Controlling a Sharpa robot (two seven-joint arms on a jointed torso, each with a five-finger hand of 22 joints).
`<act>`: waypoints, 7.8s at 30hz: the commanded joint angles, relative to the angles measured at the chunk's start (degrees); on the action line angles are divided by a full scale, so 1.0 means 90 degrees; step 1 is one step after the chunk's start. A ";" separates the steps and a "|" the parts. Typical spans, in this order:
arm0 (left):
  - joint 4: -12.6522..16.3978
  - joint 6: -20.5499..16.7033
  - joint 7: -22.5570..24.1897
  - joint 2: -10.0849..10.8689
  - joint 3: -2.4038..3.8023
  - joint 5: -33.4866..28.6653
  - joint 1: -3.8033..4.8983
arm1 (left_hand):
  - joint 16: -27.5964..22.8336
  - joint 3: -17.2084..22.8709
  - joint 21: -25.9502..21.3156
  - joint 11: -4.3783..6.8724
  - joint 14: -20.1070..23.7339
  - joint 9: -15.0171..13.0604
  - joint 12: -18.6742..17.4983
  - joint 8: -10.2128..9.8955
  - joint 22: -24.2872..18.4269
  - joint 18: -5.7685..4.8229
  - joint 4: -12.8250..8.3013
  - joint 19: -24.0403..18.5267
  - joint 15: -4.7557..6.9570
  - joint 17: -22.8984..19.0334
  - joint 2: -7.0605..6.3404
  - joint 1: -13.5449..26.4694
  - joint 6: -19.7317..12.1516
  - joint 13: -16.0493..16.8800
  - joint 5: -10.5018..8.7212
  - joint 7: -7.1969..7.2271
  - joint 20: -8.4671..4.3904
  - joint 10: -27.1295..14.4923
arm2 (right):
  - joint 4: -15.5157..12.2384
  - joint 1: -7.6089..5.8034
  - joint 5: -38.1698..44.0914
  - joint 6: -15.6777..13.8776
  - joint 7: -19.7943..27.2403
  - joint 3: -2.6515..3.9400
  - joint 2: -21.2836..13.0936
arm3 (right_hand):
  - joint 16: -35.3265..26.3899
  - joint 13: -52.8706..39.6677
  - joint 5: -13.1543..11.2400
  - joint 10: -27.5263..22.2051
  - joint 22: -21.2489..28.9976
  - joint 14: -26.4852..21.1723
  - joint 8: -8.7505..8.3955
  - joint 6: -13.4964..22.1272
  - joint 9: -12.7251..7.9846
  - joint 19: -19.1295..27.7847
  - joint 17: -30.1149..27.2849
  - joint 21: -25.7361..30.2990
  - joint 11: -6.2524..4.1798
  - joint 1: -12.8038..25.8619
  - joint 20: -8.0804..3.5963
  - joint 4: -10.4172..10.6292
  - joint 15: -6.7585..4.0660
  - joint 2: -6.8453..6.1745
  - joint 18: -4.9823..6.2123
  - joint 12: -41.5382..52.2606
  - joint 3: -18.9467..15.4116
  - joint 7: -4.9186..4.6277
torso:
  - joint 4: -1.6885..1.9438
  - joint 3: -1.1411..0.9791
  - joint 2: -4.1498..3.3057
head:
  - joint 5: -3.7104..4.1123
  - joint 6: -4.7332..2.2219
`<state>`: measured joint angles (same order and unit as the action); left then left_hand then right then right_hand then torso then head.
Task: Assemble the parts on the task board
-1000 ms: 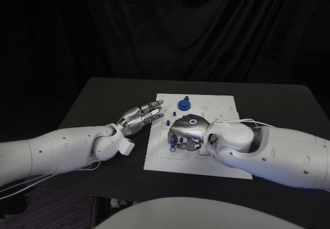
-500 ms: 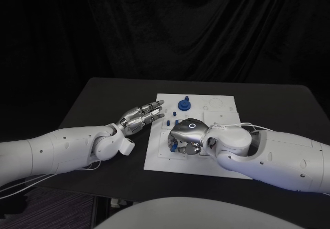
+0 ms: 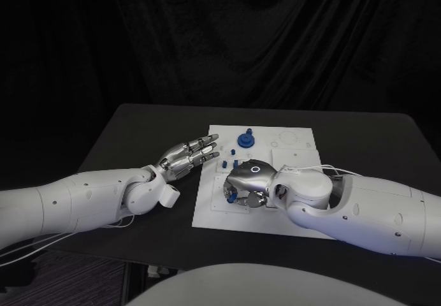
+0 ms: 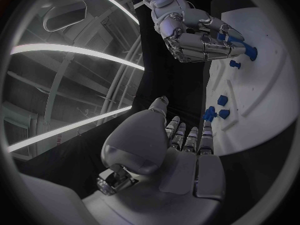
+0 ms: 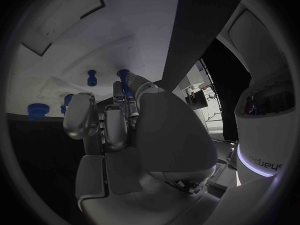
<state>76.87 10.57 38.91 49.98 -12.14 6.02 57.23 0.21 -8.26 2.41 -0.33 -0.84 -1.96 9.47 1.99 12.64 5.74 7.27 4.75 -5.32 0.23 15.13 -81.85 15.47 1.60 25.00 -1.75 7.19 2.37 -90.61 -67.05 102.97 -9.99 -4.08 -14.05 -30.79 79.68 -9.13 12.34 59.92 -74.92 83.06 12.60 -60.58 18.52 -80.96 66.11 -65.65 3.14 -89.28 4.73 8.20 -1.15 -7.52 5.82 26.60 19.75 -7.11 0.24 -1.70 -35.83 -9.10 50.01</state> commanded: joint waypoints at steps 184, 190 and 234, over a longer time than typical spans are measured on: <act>-0.0109 0.0131 0.0131 -0.0051 0.0004 -0.0041 -0.0147 | -0.0002 0.0314 0.0019 -0.0089 0.0041 -0.0011 0.0059 0.0012 -0.0031 0.0097 -0.0125 -0.0001 0.0023 -0.0005 0.0005 0.0054 0.0025 0.0000 0.0057 -0.0056 0.0057 0.0003 | -0.0978 -0.0139 -0.5060 -0.0100 -0.2489 -0.0009 -0.2085 | 0.0692 -0.8985 0.0505 0.3342 -0.1166 0.0577 0.1872 0.1485 0.1672 -0.0394 0.1729 -0.1036 -0.0350 0.4166 -0.0255 0.0942 -0.0295 0.0404 -0.0265 0.7045 -0.0960 0.0325 | -0.0003 0.0016 0.0002 | 0.0501 -0.0001; -0.0130 0.0143 0.0120 -0.0063 0.0004 -0.0041 -0.0165 | -0.0002 0.0322 0.0019 -0.0090 0.0041 -0.0011 0.0054 0.0012 -0.0035 0.0098 -0.0126 -0.0003 0.0021 -0.0004 0.0003 0.0061 0.0026 -0.0001 0.0040 -0.0060 0.0060 0.0000 | -0.0979 -0.0139 -0.5060 -0.0078 -0.2498 -0.0009 -0.2076 | 0.0664 -0.8985 -0.0422 0.3342 -0.1145 0.0565 0.1879 0.1493 0.1597 -0.0368 0.1689 -0.0955 -0.0344 0.4528 -0.0248 0.0951 -0.0287 0.0588 -0.0249 0.7045 -0.1604 0.0318 | -0.0009 0.0013 0.0004 | 0.0486 -0.0001; -0.0135 0.0171 0.0095 -0.0059 0.0005 -0.0042 -0.0248 | -0.0002 0.0344 0.0020 -0.0087 0.0041 -0.0010 0.0052 0.0011 -0.0037 0.0101 -0.0123 -0.0003 0.0017 -0.0004 -0.0006 0.0088 0.0024 -0.0002 0.0011 -0.0064 0.0066 -0.0006 | -0.1080 -0.0115 -0.4294 -0.0002 -0.2050 -0.0010 -0.2257 | 0.0634 -0.8985 -0.0295 0.3342 -0.1133 0.0564 0.3985 0.1813 0.2896 -0.0357 0.1682 -0.0868 -0.0608 0.2447 -0.0439 0.0771 -0.0502 0.0859 -0.0237 0.7045 -0.2752 0.0624 | -0.0004 0.0017 -0.0001 | 0.0435 -0.0001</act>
<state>75.52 11.42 38.88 49.52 -12.14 6.00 55.07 0.21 -5.57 2.41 -0.73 -0.63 -1.96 9.70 1.99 12.40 5.74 6.17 4.55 -5.12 0.23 14.90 -81.62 15.67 1.60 25.44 -1.95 7.39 2.36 -100.44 -68.37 63.55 -10.09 -22.95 -14.04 -51.03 85.65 -74.94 9.66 83.93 -74.94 83.95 48.28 -44.49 44.56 -83.96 74.91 -73.64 -1.86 -66.92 1.12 15.11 -5.42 -0.03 3.14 89.85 -4.68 -1.49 0.23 -1.52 -35.80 -5.10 50.01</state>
